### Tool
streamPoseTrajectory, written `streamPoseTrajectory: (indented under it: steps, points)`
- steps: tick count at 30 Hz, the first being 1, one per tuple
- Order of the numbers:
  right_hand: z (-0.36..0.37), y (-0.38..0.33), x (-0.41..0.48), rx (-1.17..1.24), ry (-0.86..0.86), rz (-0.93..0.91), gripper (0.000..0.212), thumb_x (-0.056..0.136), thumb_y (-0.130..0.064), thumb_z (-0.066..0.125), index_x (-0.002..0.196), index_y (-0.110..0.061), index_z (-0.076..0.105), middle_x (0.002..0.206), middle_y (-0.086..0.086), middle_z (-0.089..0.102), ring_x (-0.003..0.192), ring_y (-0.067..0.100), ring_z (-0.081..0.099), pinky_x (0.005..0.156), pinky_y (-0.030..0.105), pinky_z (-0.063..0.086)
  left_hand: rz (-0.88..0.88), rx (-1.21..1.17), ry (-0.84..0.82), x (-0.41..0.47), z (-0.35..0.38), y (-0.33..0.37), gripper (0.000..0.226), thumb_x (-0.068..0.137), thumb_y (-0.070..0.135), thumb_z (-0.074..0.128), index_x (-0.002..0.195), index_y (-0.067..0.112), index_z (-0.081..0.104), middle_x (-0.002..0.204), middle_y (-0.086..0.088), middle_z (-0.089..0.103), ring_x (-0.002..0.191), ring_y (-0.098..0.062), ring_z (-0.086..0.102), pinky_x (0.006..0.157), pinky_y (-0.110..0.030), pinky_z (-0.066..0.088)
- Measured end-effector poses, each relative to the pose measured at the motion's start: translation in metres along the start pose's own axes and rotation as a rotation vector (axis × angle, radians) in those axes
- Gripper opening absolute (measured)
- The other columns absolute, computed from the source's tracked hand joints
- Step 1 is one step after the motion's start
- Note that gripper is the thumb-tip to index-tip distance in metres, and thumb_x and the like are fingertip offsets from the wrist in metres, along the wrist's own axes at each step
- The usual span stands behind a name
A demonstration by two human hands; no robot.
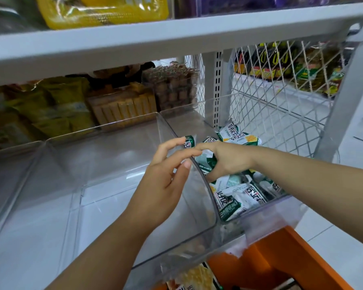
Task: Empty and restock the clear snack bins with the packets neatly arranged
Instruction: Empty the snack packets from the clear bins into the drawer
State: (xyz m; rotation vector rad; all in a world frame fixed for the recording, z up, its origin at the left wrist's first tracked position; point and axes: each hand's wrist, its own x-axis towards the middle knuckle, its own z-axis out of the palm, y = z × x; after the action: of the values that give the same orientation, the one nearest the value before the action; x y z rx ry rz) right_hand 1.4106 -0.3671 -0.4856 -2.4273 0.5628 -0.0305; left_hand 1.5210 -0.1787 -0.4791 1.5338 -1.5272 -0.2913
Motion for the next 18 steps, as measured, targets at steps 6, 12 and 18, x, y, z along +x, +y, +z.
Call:
streamPoseTrajectory:
  steps: [6,12,18]
  points:
    - [0.003,-0.003,0.003,0.066,-0.121,0.059,0.099,0.054,-0.037,0.088,0.133,-0.056,0.033,0.148,-0.012,0.037,0.134,0.01,0.037,0.111,0.034,0.034,0.018,-0.019,0.003,0.0,0.001,0.002,0.028,0.093,0.035,0.038,0.109,0.05,0.056,0.134,0.026,0.035,0.117,0.022,0.036,0.086,0.003,0.03]
    - [0.003,0.0,-0.009,0.134,-0.049,0.031,0.105,0.071,-0.016,0.083,0.144,-0.048,0.016,0.11,-0.021,0.063,0.084,-0.016,0.055,0.073,0.004,0.038,0.024,-0.015,0.009,0.001,0.001,0.0,0.028,0.091,0.037,0.038,0.109,0.046,0.057,0.132,0.027,0.035,0.117,0.021,0.038,0.087,0.001,0.032]
    - [0.008,-0.006,-0.014,0.081,0.136,-0.003,0.107,0.068,-0.017,0.085,0.142,-0.032,0.009,0.121,-0.001,0.039,0.062,-0.008,0.044,0.051,0.006,0.037,0.032,-0.019,0.008,0.001,0.001,-0.003,0.027,0.093,0.034,0.039,0.108,0.049,0.056,0.132,0.028,0.036,0.115,0.019,0.041,0.086,-0.004,0.038]
